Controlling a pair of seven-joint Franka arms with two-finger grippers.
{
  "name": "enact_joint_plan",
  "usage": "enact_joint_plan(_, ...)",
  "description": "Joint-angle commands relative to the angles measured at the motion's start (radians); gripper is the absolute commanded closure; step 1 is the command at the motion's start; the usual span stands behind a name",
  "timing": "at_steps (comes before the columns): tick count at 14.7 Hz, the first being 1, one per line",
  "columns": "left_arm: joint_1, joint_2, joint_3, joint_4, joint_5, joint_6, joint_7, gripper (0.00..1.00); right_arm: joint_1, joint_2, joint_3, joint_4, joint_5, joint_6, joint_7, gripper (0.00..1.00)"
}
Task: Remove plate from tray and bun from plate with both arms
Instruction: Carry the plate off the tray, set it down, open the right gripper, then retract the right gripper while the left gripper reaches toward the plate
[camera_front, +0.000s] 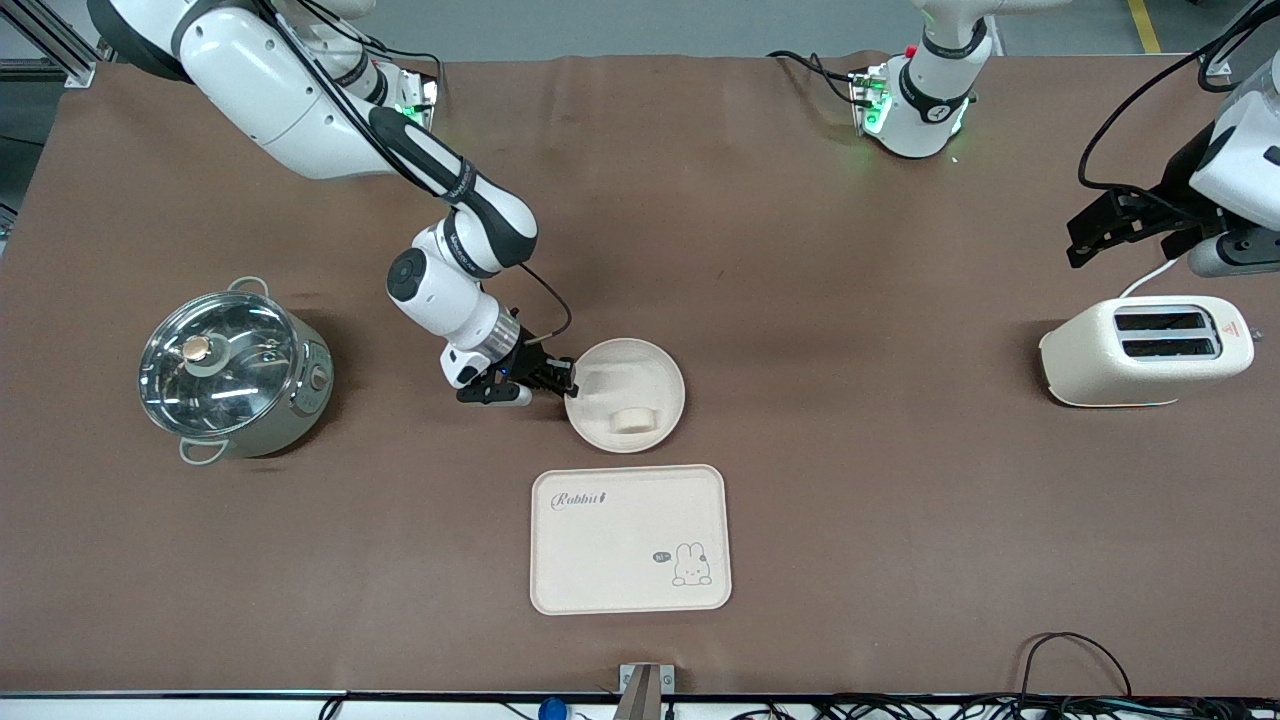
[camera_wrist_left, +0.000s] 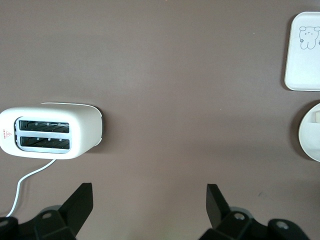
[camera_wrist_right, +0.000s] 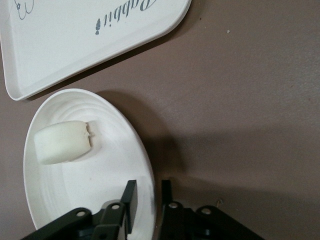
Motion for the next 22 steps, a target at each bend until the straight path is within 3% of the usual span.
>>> enact_joint_plan(1, 0.008, 0.095, -0.001, 0.088, -0.001, 0.0, 0.017, 0.0, -0.03, -0.037, 0.028, -0.041, 0.023, 0.008, -0.005, 0.02)
enact_joint_plan(4, -0.012, 0.187, -0.009, 0.102, -0.034, 0.028, -0.003, 0.0, -0.031, -0.087, 0.027, -0.047, 0.024, -0.007, 0.05, 0.0)
enact_joint_plan(7, -0.067, 0.264, -0.012, 0.096, -0.042, 0.171, -0.027, 0.0, -0.045, -0.158, 0.01, -0.057, 0.023, -0.105, 0.042, 0.0)
enact_joint_plan(10, -0.154, 0.342, -0.011, 0.097, -0.039, 0.272, -0.168, 0.0, -0.054, -0.258, -0.039, -0.041, 0.006, -0.298, 0.033, 0.0)
enact_joint_plan(13, -0.265, 0.426, -0.007, 0.105, -0.028, 0.36, -0.383, 0.0, -0.059, -0.397, -0.11, -0.035, -0.122, -0.523, 0.004, 0.0)
enact_joint_plan(15, -0.331, 0.484, -0.004, 0.107, -0.024, 0.455, -0.516, 0.0, -0.08, -0.494, -0.125, -0.032, -0.137, -0.671, 0.01, 0.0)
enact_joint_plan(17, -0.383, 0.544, -0.001, 0.107, -0.024, 0.576, -0.635, 0.0, -0.111, -0.589, -0.172, -0.034, -0.144, -0.772, 0.002, 0.0)
enact_joint_plan(19, -0.434, 0.604, 0.002, 0.119, 0.005, 0.705, -0.708, 0.0, -0.116, -0.65, -0.258, 0.005, -0.17, -0.876, -0.033, 0.0)
enact_joint_plan(22, -0.513, 0.75, 0.025, 0.232, 0.022, 0.8, -0.747, 0.0, -0.117, -0.694, -0.359, 0.161, -0.19, -1.114, -0.099, 0.0)
